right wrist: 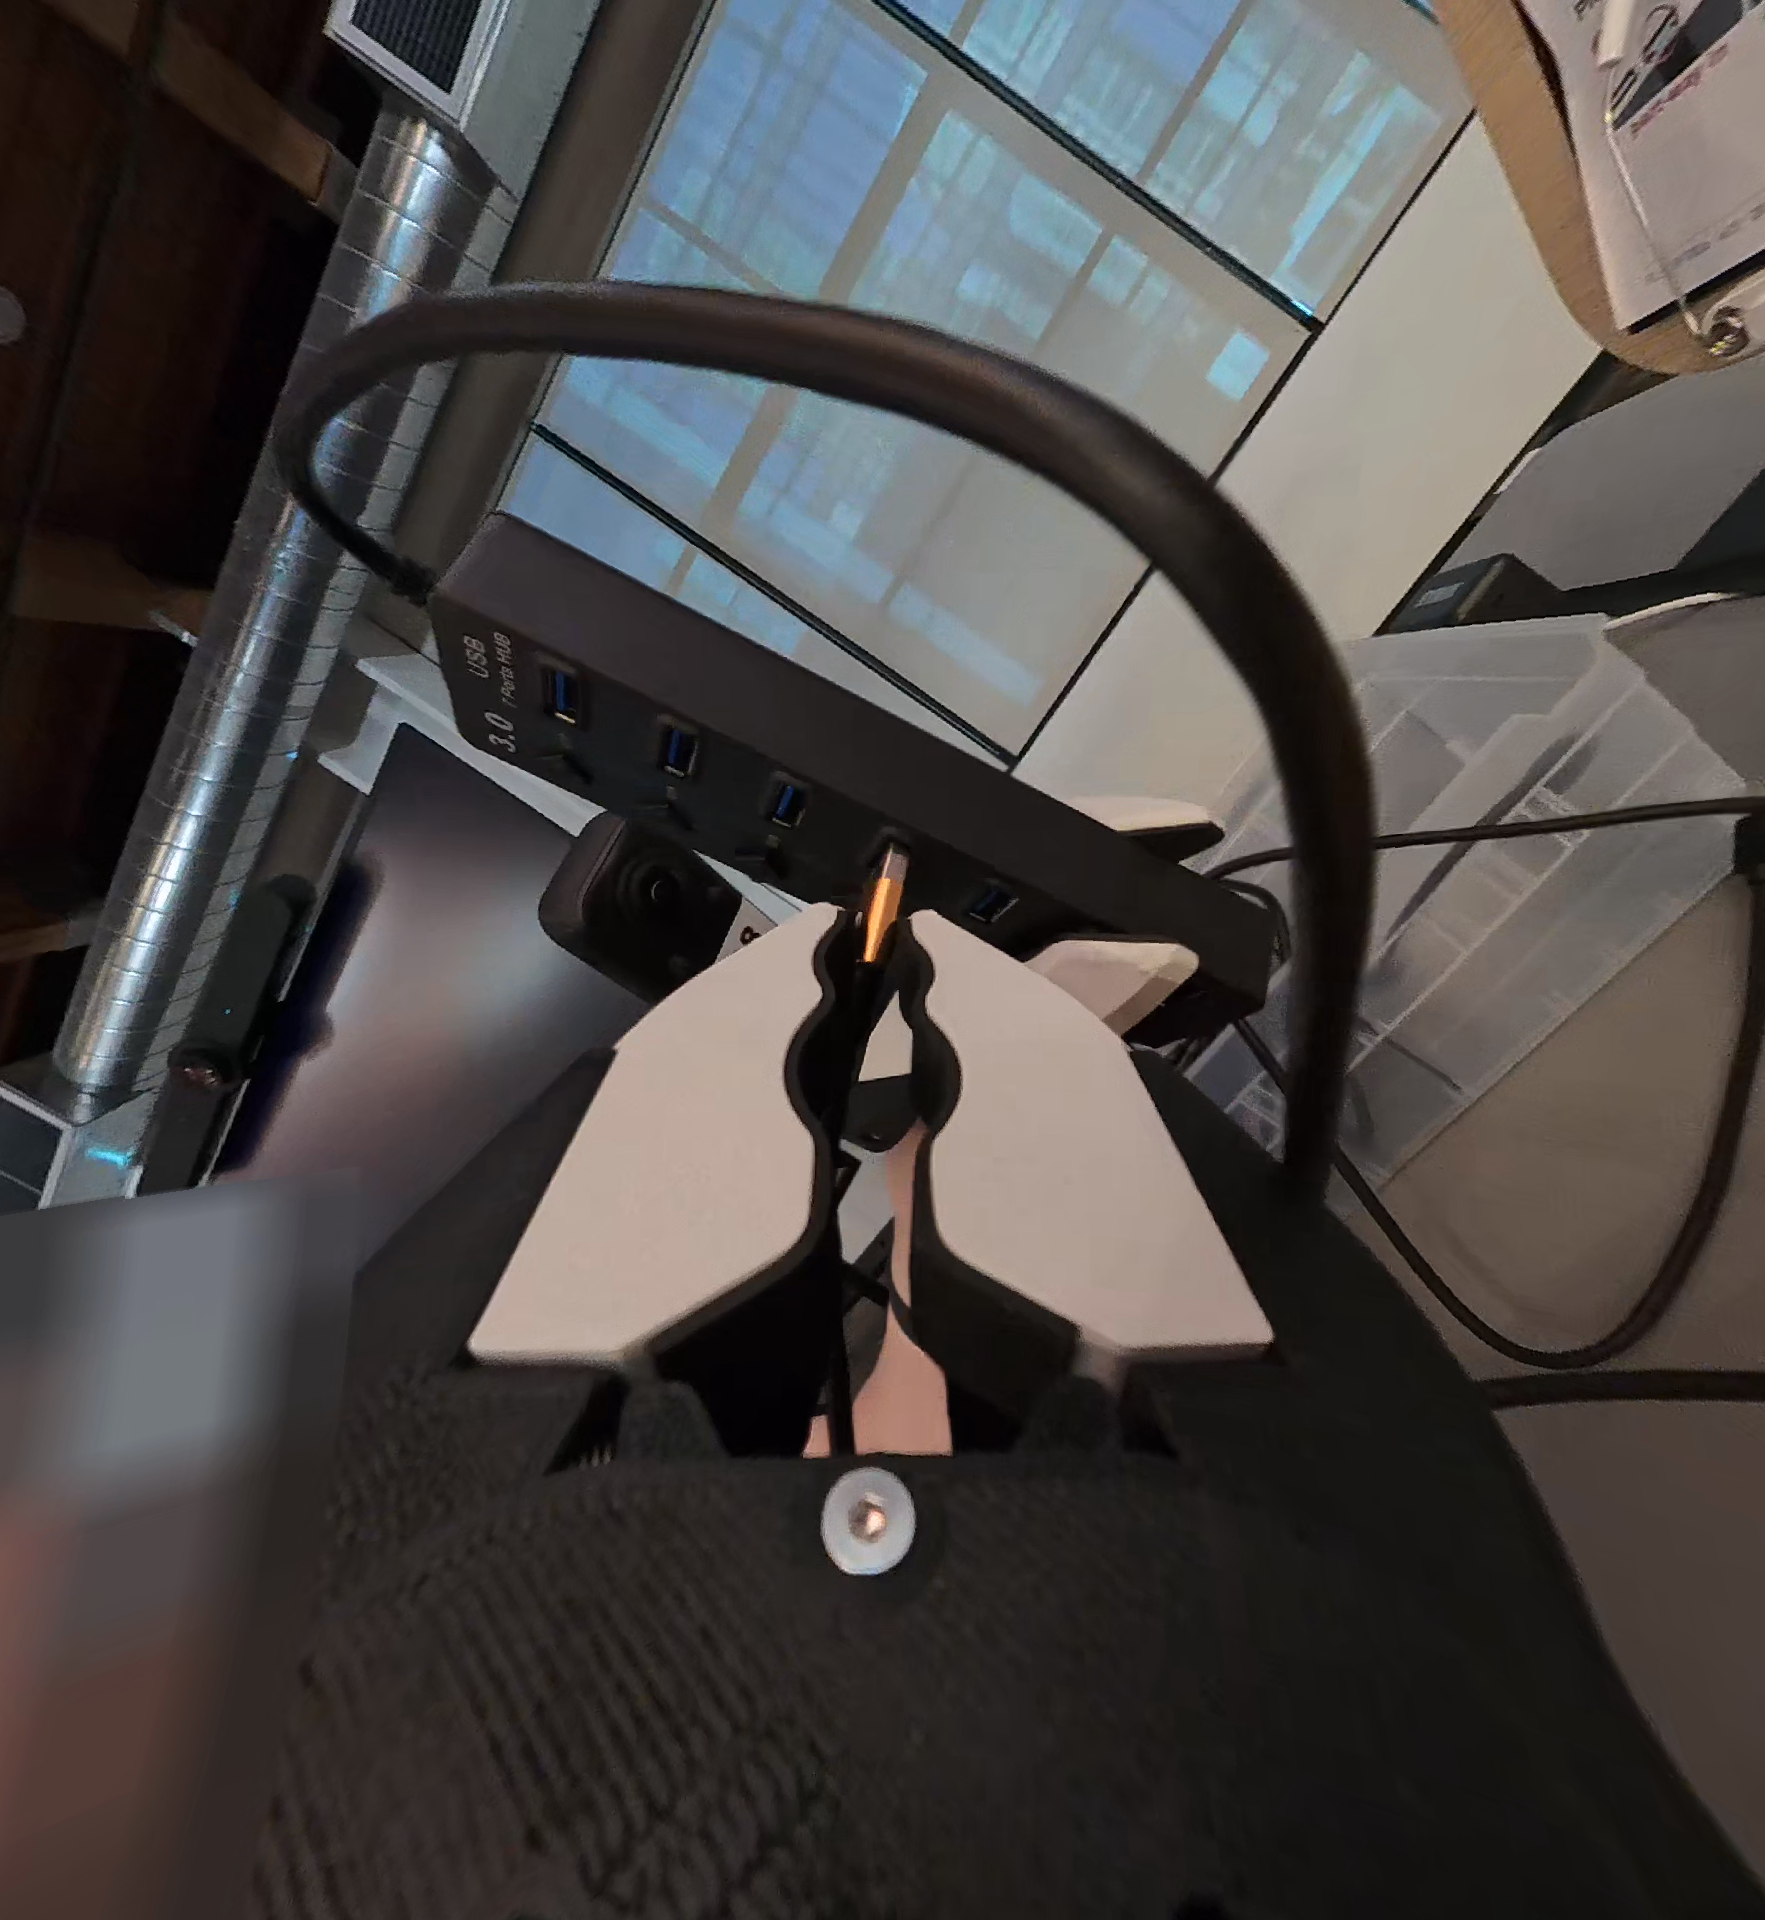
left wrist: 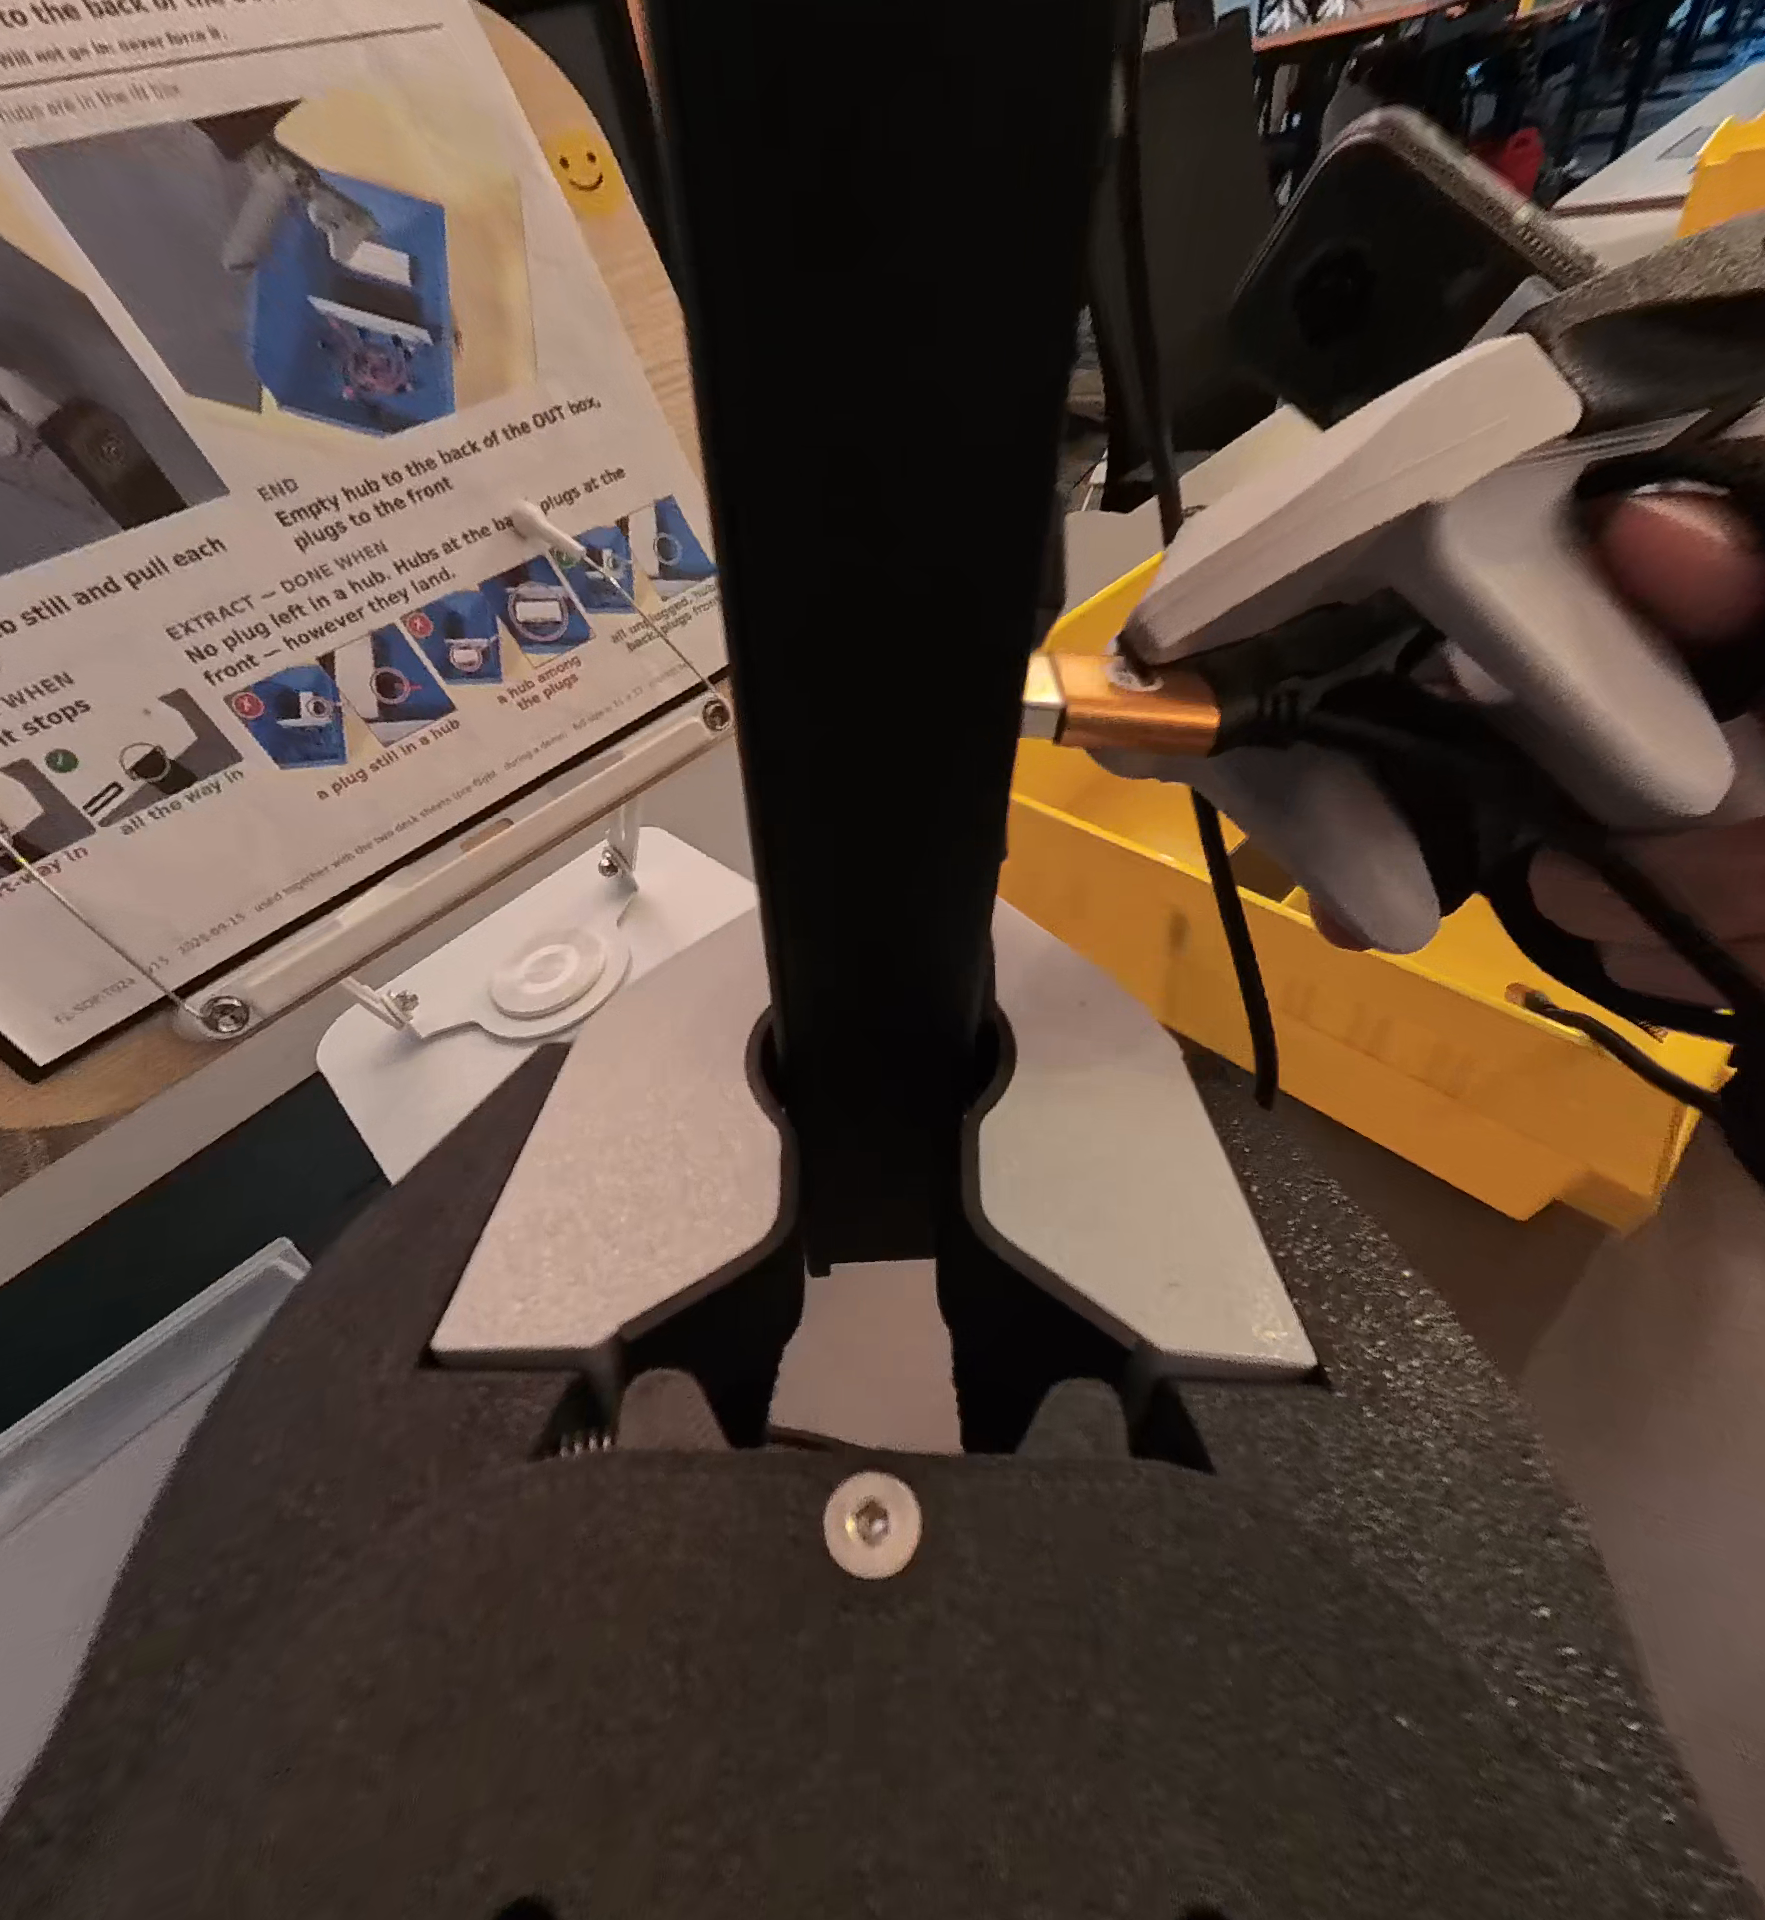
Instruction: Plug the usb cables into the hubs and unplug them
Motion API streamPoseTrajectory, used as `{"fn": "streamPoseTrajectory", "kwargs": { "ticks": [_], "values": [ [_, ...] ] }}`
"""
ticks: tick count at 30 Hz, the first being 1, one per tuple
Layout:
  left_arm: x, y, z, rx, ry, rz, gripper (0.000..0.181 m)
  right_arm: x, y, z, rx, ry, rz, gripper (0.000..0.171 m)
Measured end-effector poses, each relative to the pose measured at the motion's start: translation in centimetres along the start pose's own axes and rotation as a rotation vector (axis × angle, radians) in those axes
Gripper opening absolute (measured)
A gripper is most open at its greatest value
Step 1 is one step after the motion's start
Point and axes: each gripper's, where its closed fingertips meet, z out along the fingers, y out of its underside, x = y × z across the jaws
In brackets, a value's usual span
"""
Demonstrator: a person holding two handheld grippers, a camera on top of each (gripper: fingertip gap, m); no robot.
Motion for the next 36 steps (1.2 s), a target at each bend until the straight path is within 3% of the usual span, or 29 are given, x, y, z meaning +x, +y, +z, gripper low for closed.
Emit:
{"fn": "streamPoseTrajectory", "kwargs": {
  "ticks": [9, 17, 36],
  "values": [
    [0.08, 0.68, 0.44, -0.042, -0.003, -0.004, 0.026, 0.2, -0.07, -0.07, -0.008, 0.043, -0.046, 0.022],
    [0.0, 0.81, 0.47, -0.052, -0.001, -0.04, 0.026, -0.2, 0.23, 0.22, -0.028, 0.134, -0.22, 0.035],
    [0.75, 0.09, 0.15, -0.046, 0.018, -0.06, 0.026, 0.03, 0.55, 0.19, -0.081, 0.495, -0.682, 0.022]
  ]
}}
